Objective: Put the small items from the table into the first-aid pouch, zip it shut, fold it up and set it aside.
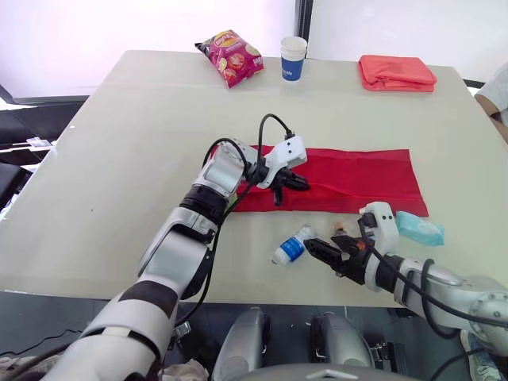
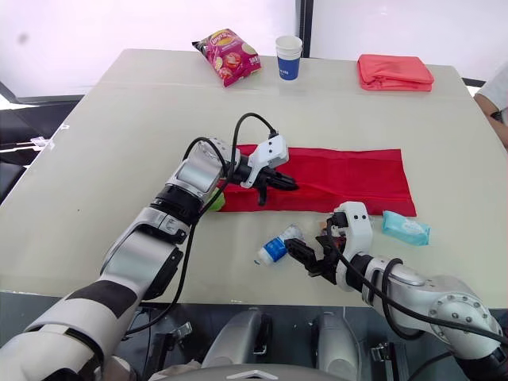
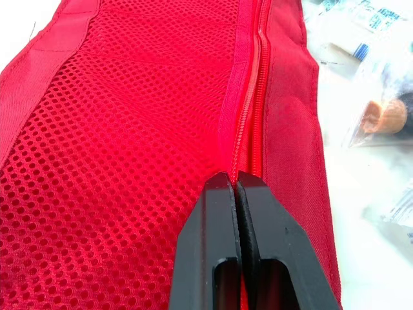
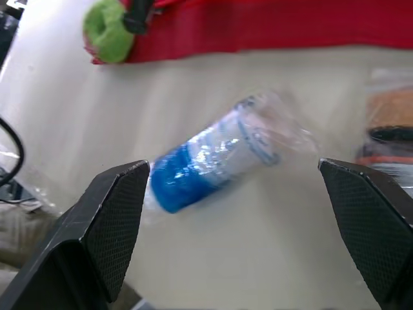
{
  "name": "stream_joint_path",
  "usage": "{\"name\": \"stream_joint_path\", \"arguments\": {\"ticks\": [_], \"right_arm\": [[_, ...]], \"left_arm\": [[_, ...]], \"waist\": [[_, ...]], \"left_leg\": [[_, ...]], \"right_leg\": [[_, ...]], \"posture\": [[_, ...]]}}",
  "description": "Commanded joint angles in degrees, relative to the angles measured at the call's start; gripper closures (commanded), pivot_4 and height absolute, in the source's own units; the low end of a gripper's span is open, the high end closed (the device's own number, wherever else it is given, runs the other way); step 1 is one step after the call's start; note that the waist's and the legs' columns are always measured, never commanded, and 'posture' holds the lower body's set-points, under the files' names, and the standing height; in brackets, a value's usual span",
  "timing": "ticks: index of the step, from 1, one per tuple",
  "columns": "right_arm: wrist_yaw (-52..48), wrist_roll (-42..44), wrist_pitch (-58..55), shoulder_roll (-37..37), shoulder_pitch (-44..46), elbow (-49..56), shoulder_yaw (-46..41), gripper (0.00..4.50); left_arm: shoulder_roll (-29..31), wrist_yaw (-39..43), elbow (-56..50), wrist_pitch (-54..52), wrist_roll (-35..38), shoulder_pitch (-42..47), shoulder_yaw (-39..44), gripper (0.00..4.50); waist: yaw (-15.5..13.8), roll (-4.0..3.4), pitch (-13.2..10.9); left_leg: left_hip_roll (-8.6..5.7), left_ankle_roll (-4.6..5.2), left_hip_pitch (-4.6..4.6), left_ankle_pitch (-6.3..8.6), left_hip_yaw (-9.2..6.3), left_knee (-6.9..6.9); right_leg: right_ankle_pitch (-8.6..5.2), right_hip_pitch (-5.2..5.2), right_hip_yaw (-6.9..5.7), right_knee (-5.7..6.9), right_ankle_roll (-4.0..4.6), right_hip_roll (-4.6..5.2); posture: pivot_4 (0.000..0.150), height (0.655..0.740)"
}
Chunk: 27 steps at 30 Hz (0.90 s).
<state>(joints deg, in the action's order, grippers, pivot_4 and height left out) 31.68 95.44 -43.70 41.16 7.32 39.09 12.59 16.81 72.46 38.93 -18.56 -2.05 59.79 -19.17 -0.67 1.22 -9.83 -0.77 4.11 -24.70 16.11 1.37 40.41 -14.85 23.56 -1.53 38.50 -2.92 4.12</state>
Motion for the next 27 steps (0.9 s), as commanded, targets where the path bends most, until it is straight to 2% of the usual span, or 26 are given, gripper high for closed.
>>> {"name": "stream_joint_path", "arguments": {"ticks": [1, 14, 17, 19, 20, 25, 26, 27], "right_arm": [[0.7, 0.1, -1.3, -1.5, 1.9, -1.9, 0.9, 0.0], [-2.7, -6.2, -8.8, -10.8, 10.9, -12.8, 6.0, 0.0], [-4.7, -9.2, -11.1, -12.8, 12.9, -15.2, 6.8, 0.71], [-6.6, -11.9, -13.4, -12.9, 14.4, -15.5, 7.2, 1.67], [-8.1, -14.0, -15.0, -12.1, 15.6, -15.3, 7.9, 1.94], [-16.0, -23.3, -19.8, -8.6, 19.8, -13.1, 9.5, 4.16], [-17.7, -24.2, -20.4, -7.8, 20.5, -12.5, 9.0, 4.44], [-20.5, -24.6, -21.3, -6.3, 21.9, -11.6, 8.3, 4.48]], "left_arm": [[0.0, 0.4, -3.6, -0.9, 0.8, -0.5, 0.3, 4.46], [1.3, -0.4, -9.2, -4.9, 1.2, -2.9, 0.6, 4.46], [1.4, -0.9, -10.2, -5.8, 1.3, -3.3, 0.7, 4.5], [1.5, -1.2, -10.9, -6.3, 1.4, -3.7, 0.7, 4.5], [1.5, -1.3, -11.2, -6.5, 1.4, -3.9, 0.7, 4.5], [1.5, -1.9, -11.9, -7.0, 1.5, -4.4, 0.7, 4.5], [1.5, -2.0, -11.9, -7.0, 1.5, -4.5, 0.7, 4.5], [1.4, -2.2, -12.0, -7.1, 1.6, -4.5, 0.7, 4.5]], "waist": [[0.0, 0.0, 0.0], [0.5, -0.01, 0.0], [1.0, -0.02, 0.0], [1.2, -0.02, 0.0], [1.3, -0.03, 0.0], [1.3, -0.04, 0.0], [1.3, -0.04, 0.0], [1.2, -0.04, 0.0]], "left_leg": [[0.02, 0.0, 0.0, 0.0, -0.01, 0.0], [0.02, 0.0, 0.0, 0.0, 0.0, 0.0], [0.03, -0.01, 0.02, 0.0, -0.01, 0.0], [0.03, -0.01, 0.02, 0.0, -0.01, -0.01], [0.03, -0.01, 0.02, 0.0, -0.01, -0.01], [0.03, -0.01, 0.02, 0.0, -0.01, -0.01], [0.02, -0.01, 0.02, 0.0, -0.02, -0.01], [0.0, 0.0, 0.01, 0.0, -0.01, -0.01]], "right_leg": [[0.0, 0.0, -0.01, 0.0, 0.0, -0.01], [0.0, 0.02, 0.01, 0.03, 0.0, -0.02], [0.0, 0.02, 0.0, 0.06, 0.0, -0.03], [0.0, 0.02, 0.0, 0.08, 0.0, -0.04], [0.0, 0.02, 0.0, 0.08, 0.0, -0.04], [0.0, 0.04, 0.0, 0.09, 0.0, -0.04], [0.0, 0.04, -0.01, 0.09, 0.0, -0.04], [0.0, 0.04, 0.0, 0.09, 0.0, -0.02]], "posture": [[0.15, 0.7395], [0.15, 0.7395], [0.15, 0.7395], [0.15, 0.7395], [0.15, 0.7395], [0.15, 0.7395], [0.15, 0.7395], [0.15, 0.7395]]}}
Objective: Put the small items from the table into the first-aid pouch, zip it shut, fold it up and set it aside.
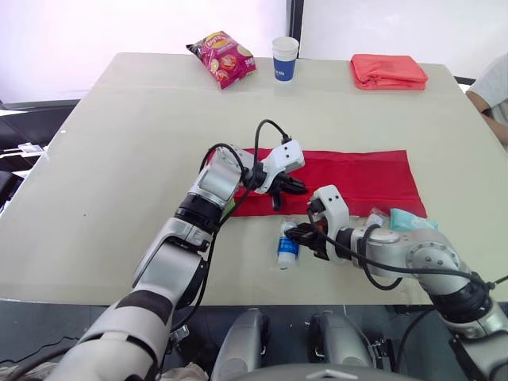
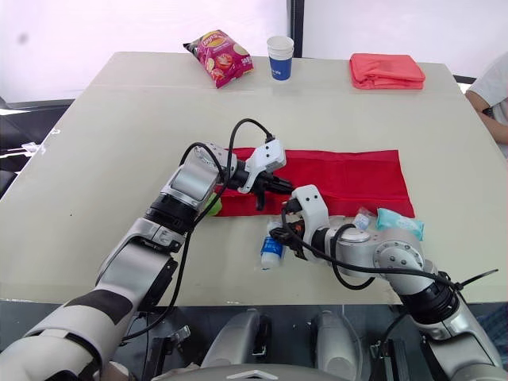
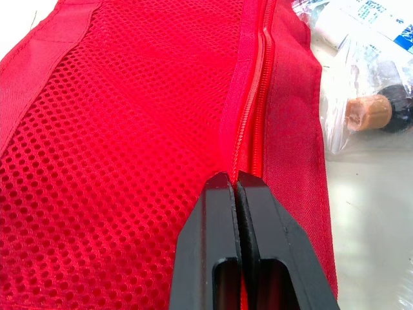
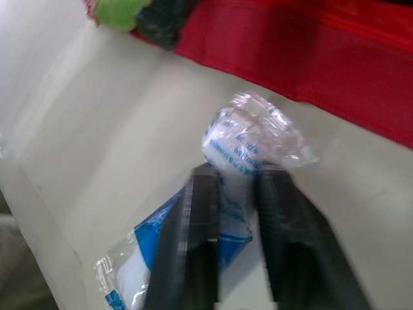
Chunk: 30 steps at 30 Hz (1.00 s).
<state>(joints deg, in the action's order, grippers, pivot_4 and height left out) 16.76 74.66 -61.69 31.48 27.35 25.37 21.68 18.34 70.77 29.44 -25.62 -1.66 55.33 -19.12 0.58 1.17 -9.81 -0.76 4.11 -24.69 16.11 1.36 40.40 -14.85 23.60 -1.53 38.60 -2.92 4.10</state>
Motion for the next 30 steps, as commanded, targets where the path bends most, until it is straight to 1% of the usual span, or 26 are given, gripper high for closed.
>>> {"name": "stream_joint_path", "arguments": {"ticks": [1, 3, 5, 6, 8, 11, 14, 19, 25, 30], "right_arm": [[-8.9, -4.6, -4.6, 5.7, 3.8, 3.2, -1.2, 4.48], [-15.4, -7.6, -6.9, 10.6, 7.7, 4.8, -1.0, 4.48], [-20.4, -10.6, -7.7, 13.7, 10.2, 4.8, -0.5, 4.48], [-23.9, -13.4, -7.3, 15.0, 12.1, 3.2, 0.2, 4.48], [-28.3, -17.3, -6.3, 15.3, 14.4, -0.2, 0.2, 4.48], [-30.7, -20.3, -5.2, 12.8, 14.7, -4.9, -1.3, 4.48], [-32.7, -25.9, -3.5, 10.2, 14.3, -9.8, -1.2, 4.48], [-34.7, -32.7, -1.8, 5.6, 14.9, -16.7, -2.1, 4.48], [-37.0, -39.0, -0.1, 0.9, 15.6, -21.5, -2.5, 4.48], [-39.4, -42.3, 2.1, -2.1, 15.7, -24.6, -3.7, 4.48]], "left_arm": [[-0.2, -0.6, -2.5, 0.0, 1.3, -0.1, 0.7, 4.5], [-0.2, -0.9, -2.5, 0.0, 1.4, -0.1, 0.7, 4.5], [-0.3, -1.1, -2.4, 0.2, 1.5, -0.1, 0.5, 4.5], [-0.2, -1.3, -2.1, 0.5, 1.5, -0.2, 0.5, 4.5], [-0.2, -1.6, -1.9, 0.8, 1.4, -0.3, 0.4, 4.5], [-0.3, -1.8, -1.9, 0.9, 1.5, -0.4, 0.5, 4.5], [-0.1, -1.8, -2.5, 0.7, 1.9, -0.7, 0.6, 4.5], [0.3, -0.6, -5.2, 0.5, 3.3, -1.8, 0.9, 4.5], [0.7, 1.5, -9.4, 0.0, 6.0, -2.9, 1.4, 4.5], [1.3, 1.2, -9.9, 0.7, 5.8, -3.7, 0.9, 4.5]], "waist": [[-0.2, -0.01, 0.0], [-0.2, -0.04, 0.0], [-0.1, -0.04, 0.0], [0.0, -0.04, 0.0], [0.0, -0.05, 0.0], [0.0, -0.04, 0.0], [0.0, -0.04, 0.0], [0.1, -0.04, 0.0], [0.2, -0.06, 0.0], [0.2, -0.08, 0.0]], "left_leg": [[0.0, 0.0, -0.01, 0.0, 0.0, 0.0], [-0.05, 0.01, -0.04, 0.01, 0.0, 0.02], [-0.04, 0.01, -0.05, 0.01, -0.01, 0.02], [-0.01, 0.01, -0.04, 0.01, -0.02, 0.0], [0.02, 0.0, -0.04, 0.0, -0.03, -0.04], [-0.01, 0.01, -0.05, 0.0, 0.06, -0.01], [-0.01, 0.01, -0.06, 0.01, 0.03, -0.02], [-0.02, -0.01, -0.05, 0.0, 0.05, -0.02], [-0.01, -0.01, 0.01, -0.01, 0.06, -0.02], [-0.01, -0.02, 0.03, -0.01, 0.06, -0.02]], "right_leg": [[0.0, 0.0, -0.01, -0.02, 0.0, 0.01], [0.0, 0.01, -0.01, -0.03, 0.0, 0.04], [0.0, 0.02, -0.02, -0.04, 0.0, 0.04], [0.0, 0.02, -0.04, -0.06, 0.0, 0.01], [0.0, 0.04, -0.03, -0.05, 0.0, 0.0], [0.0, 0.08, 0.03, 0.0, 0.0, 0.03], [0.0, 0.08, 0.01, -0.02, 0.0, 0.03], [0.0, 0.09, 0.02, 0.01, 0.0, 0.04], [0.0, 0.08, 0.05, 0.09, 0.0, 0.03], [0.0, 0.07, 0.05, 0.14, 0.0, 0.02]], "posture": [[0.15, 0.7395], [0.15, 0.7395], [0.15, 0.7395], [0.15, 0.7395], [0.15, 0.7395], [0.15, 0.7395], [0.15, 0.7395], [0.15, 0.7395], [0.15, 0.7395], [0.15, 0.7395]]}}
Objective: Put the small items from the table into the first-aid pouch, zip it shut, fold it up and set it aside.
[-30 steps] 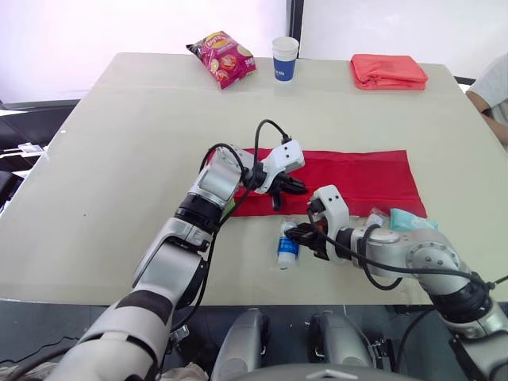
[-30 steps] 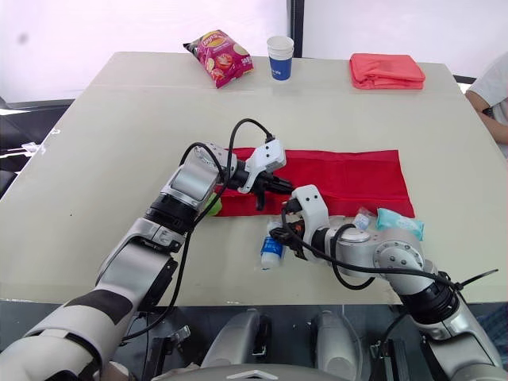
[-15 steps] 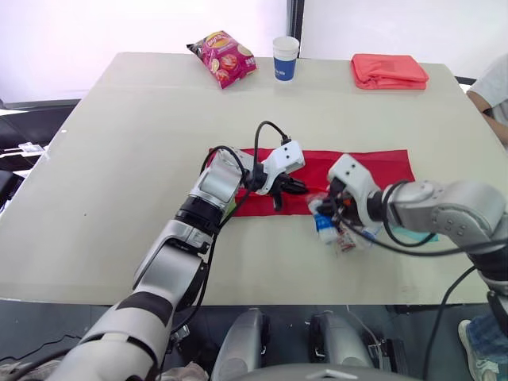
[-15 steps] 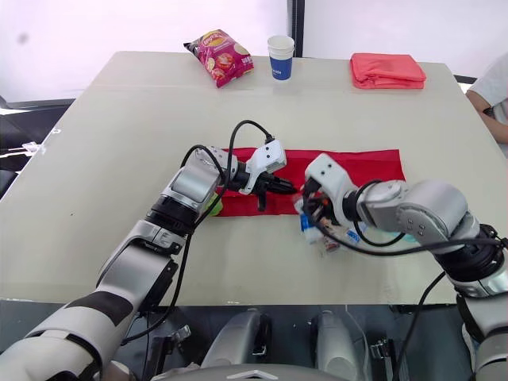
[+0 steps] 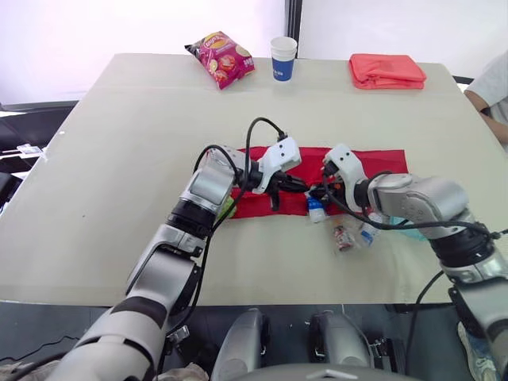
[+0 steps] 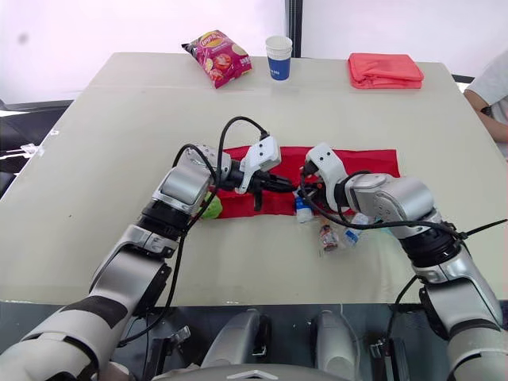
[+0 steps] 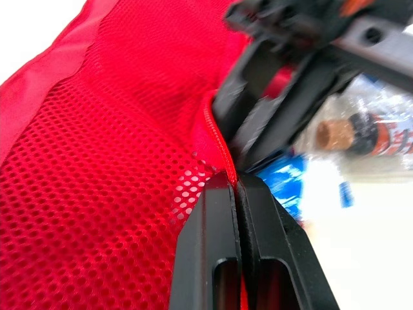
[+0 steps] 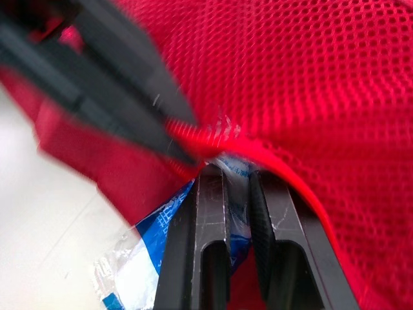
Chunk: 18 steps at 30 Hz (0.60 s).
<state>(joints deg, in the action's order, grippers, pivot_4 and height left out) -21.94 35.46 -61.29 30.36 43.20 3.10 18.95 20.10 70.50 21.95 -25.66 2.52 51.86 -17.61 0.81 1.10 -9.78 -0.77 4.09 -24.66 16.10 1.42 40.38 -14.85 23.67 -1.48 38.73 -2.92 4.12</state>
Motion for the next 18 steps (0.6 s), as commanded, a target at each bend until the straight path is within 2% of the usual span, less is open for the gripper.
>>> {"name": "stream_joint_path", "arguments": {"ticks": [1, 4, 6, 9, 12, 18], "right_arm": [[-1.1, -3.7, 2.1, -1.3, -0.2, -2.6, -1.3, 4.48], [-1.3, -5.4, 2.3, -1.8, -1.2, -1.5, -2.3, 3.15], [-1.5, -4.0, -1.0, -0.2, -2.6, 3.7, -5.2, 2.36], [-0.6, 0.2, -7.3, 0.4, -4.8, 11.7, -11.8, 2.36], [3.1, 5.7, -14.8, -4.2, -8.0, 18.7, -21.5, 2.36], [7.1, 6.5, -21.0, -7.3, -15.5, 27.7, -24.6, 2.36]], "left_arm": [[-0.4, 1.4, -2.4, 0.8, 1.6, -0.3, -0.6, 4.5], [-0.5, 0.8, -1.6, 1.2, 1.2, -0.2, -0.5, 4.5], [-0.5, 0.1, -0.4, 1.3, 0.7, 0.2, -0.4, 4.5], [-0.3, -0.4, 0.6, 1.3, 0.4, 0.5, -0.2, 4.5], [-0.3, -0.6, 1.0, 1.4, 0.5, 0.6, -0.2, 4.5], [-0.2, -0.4, 1.6, 1.7, 0.7, 0.9, -0.2, 4.5]], "waist": [[0.0, -0.01, 0.0], [0.0, -0.02, 0.0], [-0.1, -0.02, 0.0], [-0.7, -0.04, 0.0], [-0.6, -0.04, 0.0], [-0.3, -0.05, 0.0]], "left_leg": [[0.0, 0.0, 0.01, 0.0, 0.01, 0.0], [0.0, 0.0, 0.01, 0.0, 0.01, 0.0], [0.0, 0.0, 0.0, 0.0, 0.0, 0.0], [-0.04, 0.0, -0.07, 0.0, -0.02, 0.01], [-0.03, 0.0, -0.09, 0.0, -0.05, 0.0], [-0.02, 0.0, -0.07, 0.0, -0.04, -0.02]], "right_leg": [[0.0, 0.0, 0.01, 0.01, 0.0, 0.0], [0.0, 0.0, 0.01, 0.03, 0.0, -0.01], [0.0, 0.0, 0.0, 0.04, 0.0, 0.0], [0.0, 0.01, -0.03, 0.04, 0.0, 0.05], [0.0, 0.01, -0.04, 0.05, 0.0, 0.04], [0.0, 0.01, -0.02, 0.07, 0.0, 0.02]], "posture": [[0.15, 0.7395], [0.15, 0.7395], [0.15, 0.7395], [0.15, 0.7395], [0.15, 0.7395], [0.15, 0.7395]]}}
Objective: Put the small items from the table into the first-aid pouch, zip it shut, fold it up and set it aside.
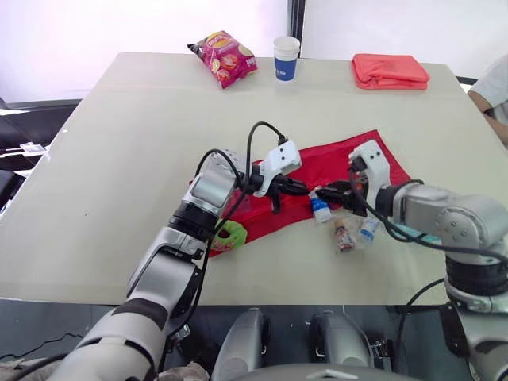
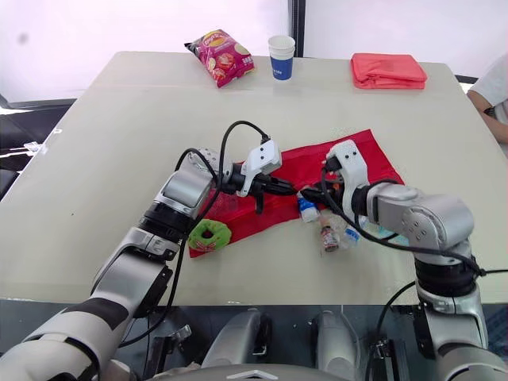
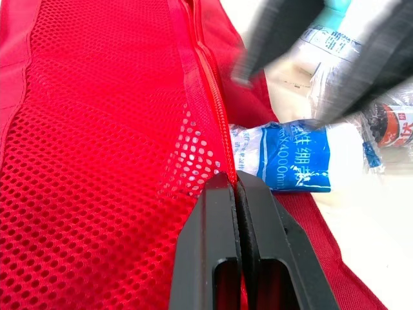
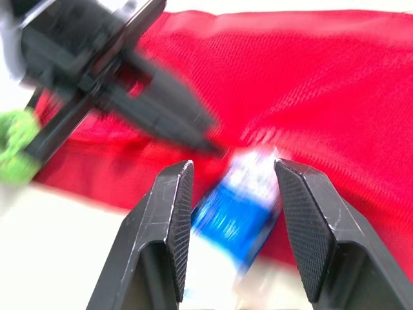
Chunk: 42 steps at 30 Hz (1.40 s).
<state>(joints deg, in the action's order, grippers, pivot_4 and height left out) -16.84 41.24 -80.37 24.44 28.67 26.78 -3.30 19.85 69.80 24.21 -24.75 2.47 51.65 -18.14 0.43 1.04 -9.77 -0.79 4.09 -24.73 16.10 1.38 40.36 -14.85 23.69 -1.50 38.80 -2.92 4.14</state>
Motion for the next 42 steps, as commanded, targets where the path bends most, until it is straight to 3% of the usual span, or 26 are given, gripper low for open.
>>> {"name": "stream_joint_path", "arguments": {"ticks": [1, 11, 14, 15, 17, 29, 42], "right_arm": [[2.6, 0.7, -2.5, -2.3, -1.3, 4.6, -2.7, 2.36], [7.2, -4.6, -3.2, -4.9, -2.9, 5.6, 1.3, 2.36], [6.8, -6.2, -2.4, -3.6, -2.9, 5.2, 3.1, 3.22], [6.5, -6.6, -2.1, -3.1, -2.9, 5.0, 3.7, 3.77], [6.1, -7.4, -0.9, -2.6, -2.7, 4.4, 4.7, 4.45], [-0.7, -13.7, 9.3, -0.3, 5.1, -7.3, 14.4, 4.45], [-4.4, -19.7, 23.2, -10.4, 8.7, -21.2, 17.2, 4.45]], "left_arm": [[0.0, 0.3, -0.5, 0.9, 0.7, 1.2, 0.4, 4.5], [0.1, 0.7, -0.4, 1.6, 0.6, 1.8, 0.4, 4.5], [0.2, 0.6, -0.6, 2.0, 0.6, 1.8, 0.5, 4.5], [0.2, 0.7, -0.8, 2.1, 0.7, 1.7, 0.5, 4.5], [0.2, 0.7, -1.3, 2.4, 0.8, 1.5, 0.6, 4.5], [0.0, 0.4, -2.0, 7.5, 0.6, 1.3, 0.4, 4.5], [0.3, -1.7, -2.2, 8.8, 0.4, 1.3, 1.3, 4.5]], "waist": [[0.1, -0.01, 0.0], [0.2, -0.02, 0.0], [0.2, -0.02, 0.0], [0.2, -0.02, 0.0], [0.2, -0.02, 0.0], [0.3, -0.02, 0.0], [0.6, -0.05, 0.0]], "left_leg": [[0.0, 0.0, 0.0, 0.0, 0.01, 0.0], [-0.01, 0.0, 0.01, 0.0, 0.02, 0.0], [-0.01, 0.0, 0.02, 0.0, 0.02, 0.0], [-0.01, 0.0, 0.02, 0.0, 0.02, 0.0], [-0.01, 0.0, 0.02, 0.0, 0.02, 0.0], [0.0, -0.01, 0.06, 0.0, 0.04, 0.0], [0.02, -0.02, 0.11, -0.01, 0.06, 0.0]], "right_leg": [[0.0, 0.01, 0.01, -0.01, 0.0, 0.0], [0.0, 0.03, 0.01, -0.02, 0.0, -0.03], [0.0, 0.03, 0.01, -0.04, 0.0, -0.03], [0.0, 0.03, 0.01, -0.04, 0.0, -0.03], [0.0, 0.02, 0.01, -0.06, 0.0, -0.03], [0.0, 0.02, 0.02, -0.09, 0.0, -0.04], [0.0, 0.02, 0.04, -0.02, 0.0, -0.06]], "posture": [[0.15, 0.7395], [0.15, 0.7395], [0.15, 0.7395], [0.15, 0.7395], [0.15, 0.7395], [0.15, 0.7395], [0.15, 0.7395]]}}
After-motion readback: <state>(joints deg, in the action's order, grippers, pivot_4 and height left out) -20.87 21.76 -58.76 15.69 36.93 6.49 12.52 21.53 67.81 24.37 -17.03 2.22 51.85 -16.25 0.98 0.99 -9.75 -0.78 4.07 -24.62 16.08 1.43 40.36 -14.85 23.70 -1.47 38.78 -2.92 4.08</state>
